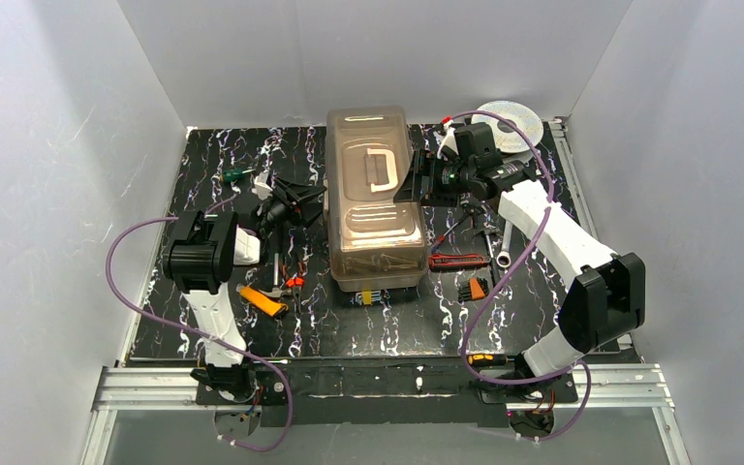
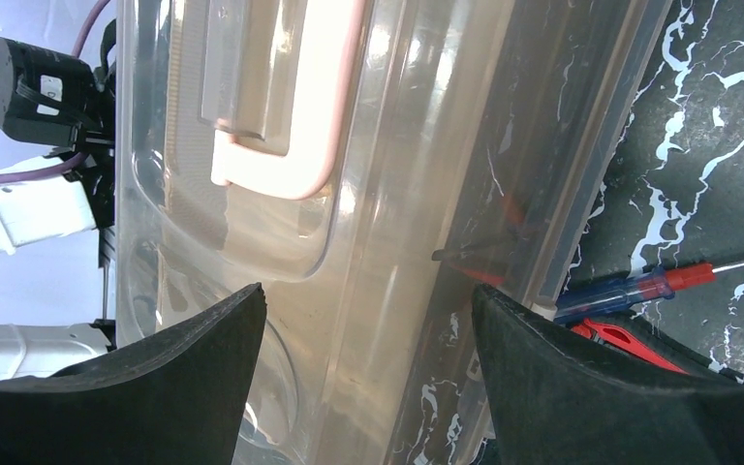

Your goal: Pack the tool kit

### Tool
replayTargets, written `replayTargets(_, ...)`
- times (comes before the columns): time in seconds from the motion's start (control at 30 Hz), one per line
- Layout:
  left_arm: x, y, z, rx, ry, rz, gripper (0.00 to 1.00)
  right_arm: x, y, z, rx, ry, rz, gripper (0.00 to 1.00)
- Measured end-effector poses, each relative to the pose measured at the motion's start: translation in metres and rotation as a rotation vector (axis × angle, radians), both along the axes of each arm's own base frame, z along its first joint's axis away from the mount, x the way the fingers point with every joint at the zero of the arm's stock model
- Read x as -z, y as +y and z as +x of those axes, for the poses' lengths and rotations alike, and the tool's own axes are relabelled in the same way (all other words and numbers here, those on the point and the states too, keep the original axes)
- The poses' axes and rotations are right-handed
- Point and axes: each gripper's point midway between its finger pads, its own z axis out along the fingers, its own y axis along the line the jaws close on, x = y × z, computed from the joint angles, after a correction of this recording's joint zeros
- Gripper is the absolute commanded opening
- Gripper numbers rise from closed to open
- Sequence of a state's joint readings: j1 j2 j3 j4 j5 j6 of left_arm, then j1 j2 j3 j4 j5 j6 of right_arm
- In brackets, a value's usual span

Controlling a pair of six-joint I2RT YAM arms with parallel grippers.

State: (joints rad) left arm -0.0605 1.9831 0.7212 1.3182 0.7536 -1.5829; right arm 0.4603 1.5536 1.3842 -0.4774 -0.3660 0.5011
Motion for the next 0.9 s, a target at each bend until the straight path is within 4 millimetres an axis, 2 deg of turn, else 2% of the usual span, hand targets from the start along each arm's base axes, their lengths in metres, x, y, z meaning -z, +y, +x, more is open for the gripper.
replayTargets(0.33, -0.004, 0.004, -0.007, -0.008, -0.005, 0.144, 0.0, 0.0, -0.002, 0.001, 0.011, 0.0, -0.012, 0.84)
replayTargets(0.47, -0.011, 0.009, -0.015, -0.015, -0.033, 0.248, 0.0, -0.001, -0.004, 0.003, 0.02, -0.006, -0.02, 0.84)
replayTargets(0.67, -0.033, 0.015, -0.023, -0.015, -0.146, 0.397, 0.0, 0.0, -0.002, 0.001, 0.014, -0.002, -0.024, 0.84)
replayTargets(0.7, -0.034, 0.015, -0.023, -0.012, -0.153, 0.413, 0.12, 0.0, -0.002, 0.001, 0.013, -0.002, -0.024, 0.84)
replayTargets(0.77, -0.031, 0.016, -0.024, -0.008, -0.149, 0.442, 0.6, 0.0, -0.002, 0.001, 0.013, -0.002, -0.024, 0.85)
replayTargets(0.8, -0.027, 0.017, -0.026, -0.006, -0.131, 0.45, 0.76, 0.0, -0.002, 0.001, 0.013, -0.002, -0.024, 0.85)
replayTargets(0.87, -0.02, 0.018, -0.028, -0.003, -0.102, 0.461, 0.97, 0.001, -0.002, 0.001, 0.013, -0.003, -0.025, 0.85)
replayTargets(0.9, -0.017, 0.018, -0.029, -0.004, -0.087, 0.464, 0.98, 0.001, -0.002, 0.001, 0.013, -0.004, -0.026, 0.85)
